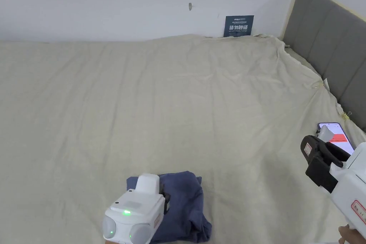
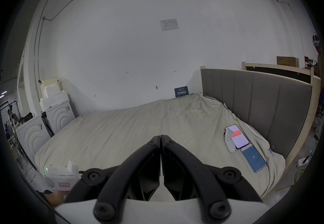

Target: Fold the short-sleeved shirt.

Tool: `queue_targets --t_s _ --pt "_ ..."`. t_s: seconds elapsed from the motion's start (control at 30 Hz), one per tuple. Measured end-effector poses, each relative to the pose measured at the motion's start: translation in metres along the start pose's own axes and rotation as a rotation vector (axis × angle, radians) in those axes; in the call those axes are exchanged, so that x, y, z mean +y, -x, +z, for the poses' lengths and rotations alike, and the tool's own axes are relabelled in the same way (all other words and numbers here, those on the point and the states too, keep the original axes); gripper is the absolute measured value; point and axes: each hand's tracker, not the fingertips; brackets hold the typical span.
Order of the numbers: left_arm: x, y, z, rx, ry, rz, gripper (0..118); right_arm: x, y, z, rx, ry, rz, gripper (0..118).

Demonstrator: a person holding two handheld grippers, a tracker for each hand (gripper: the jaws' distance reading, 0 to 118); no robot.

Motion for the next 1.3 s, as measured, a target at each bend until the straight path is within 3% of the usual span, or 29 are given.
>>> queue_targets --t_s 0.3,0.53,0.67,0.8,1.0,1.3 --pt "-0.020 -0.068 -0.038 -0.055 0.051 -0.101 0 -0.006 -0.023 0.005 -0.043 0.025 -0.015 0" --pt "-0.020 -0.080 -0.043 -0.088 0.032 -0.083 0 -0.006 -0.039 0.010 -0.078 0.026 -0.034 0" --pt "-0.024 -0.092 -0.048 -0.194 0.066 -0.091 0 -0.004 -0.043 0.013 -0.085 0.017 -0.031 0" --pt "-0.026 -0.099 -0.043 -0.185 0.050 -0.098 0 0.002 -0.040 0.020 -0.087 0.006 -0.018 0" --pt "0.012 -0.083 0.003 -0.237 -0.126 0.009 0 0.010 -0.034 0.027 -0.085 -0.014 0.001 0" --pt "0.097 -0.036 0.081 -0.140 -0.360 0.020 0 0.029 -0.010 0.025 -0.037 -0.089 0.016 0"
